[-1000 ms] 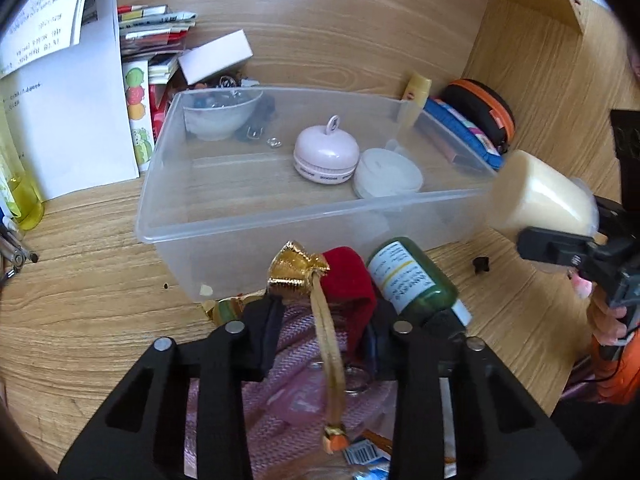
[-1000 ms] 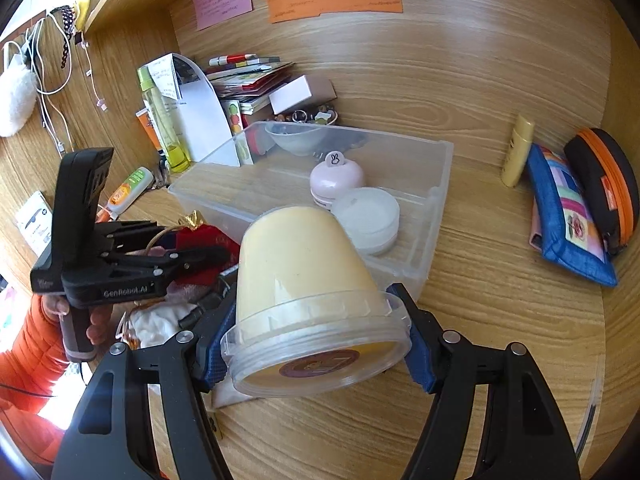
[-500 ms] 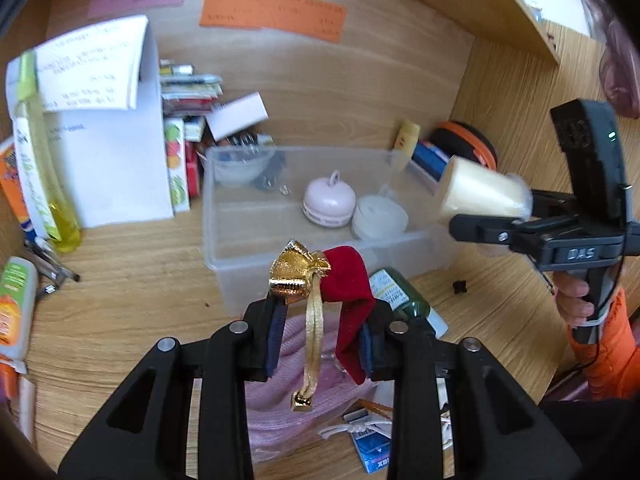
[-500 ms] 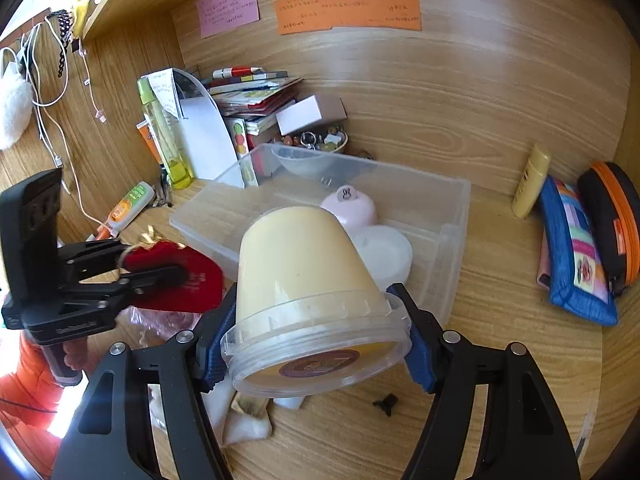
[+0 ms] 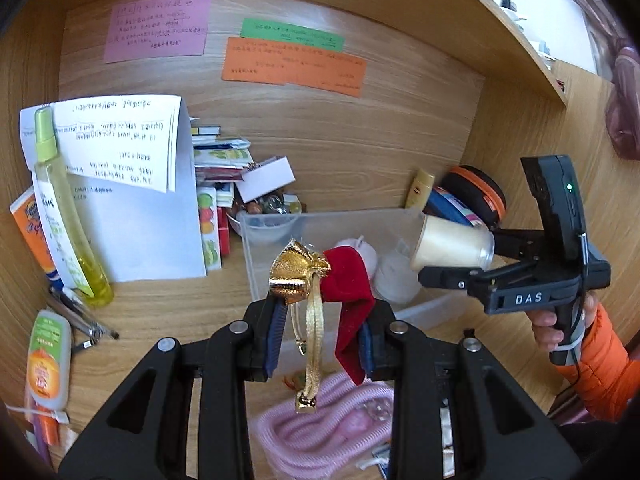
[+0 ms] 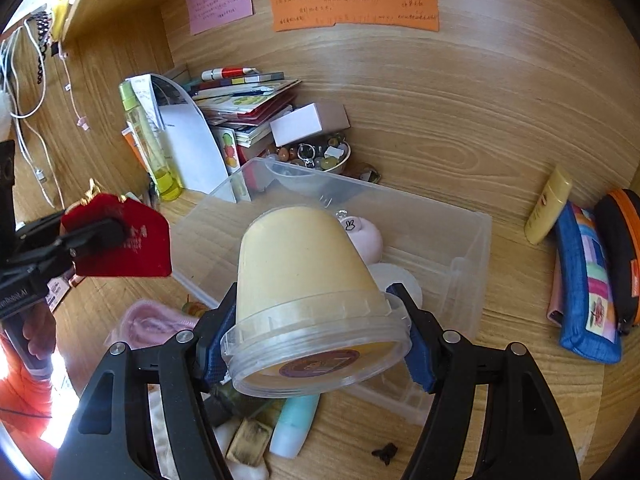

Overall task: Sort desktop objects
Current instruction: 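Carry the red pouch and cream cup into the clear box and release both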

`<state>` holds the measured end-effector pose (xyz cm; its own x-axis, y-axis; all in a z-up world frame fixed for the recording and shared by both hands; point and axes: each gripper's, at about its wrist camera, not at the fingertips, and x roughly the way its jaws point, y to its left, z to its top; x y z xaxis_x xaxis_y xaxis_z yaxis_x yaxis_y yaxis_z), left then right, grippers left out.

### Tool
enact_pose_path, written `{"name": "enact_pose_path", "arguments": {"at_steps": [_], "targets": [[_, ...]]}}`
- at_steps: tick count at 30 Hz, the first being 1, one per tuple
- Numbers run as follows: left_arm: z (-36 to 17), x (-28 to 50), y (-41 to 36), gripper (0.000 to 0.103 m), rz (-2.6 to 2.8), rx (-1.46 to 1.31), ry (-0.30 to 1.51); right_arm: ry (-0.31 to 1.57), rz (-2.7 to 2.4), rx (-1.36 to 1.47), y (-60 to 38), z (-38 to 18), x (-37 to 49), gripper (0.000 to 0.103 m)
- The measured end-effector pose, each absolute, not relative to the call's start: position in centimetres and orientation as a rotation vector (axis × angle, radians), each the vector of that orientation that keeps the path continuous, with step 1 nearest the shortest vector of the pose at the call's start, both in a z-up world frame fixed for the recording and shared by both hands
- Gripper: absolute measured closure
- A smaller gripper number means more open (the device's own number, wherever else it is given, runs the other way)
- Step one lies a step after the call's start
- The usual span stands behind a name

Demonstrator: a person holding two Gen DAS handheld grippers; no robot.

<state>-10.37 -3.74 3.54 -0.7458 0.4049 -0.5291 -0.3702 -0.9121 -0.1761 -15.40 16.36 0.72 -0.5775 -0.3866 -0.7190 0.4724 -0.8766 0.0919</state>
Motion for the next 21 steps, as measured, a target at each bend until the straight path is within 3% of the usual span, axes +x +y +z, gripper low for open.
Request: {"name": "enact_pose_path", "arguments": {"at_steps": [21], "targets": [[0.1, -16.5, -1.3, 0.072, 2.566, -0.938, 0.039, 0.279, -2.330, 1.206, 12.5, -2.9, -19.4, 0.036]]}}
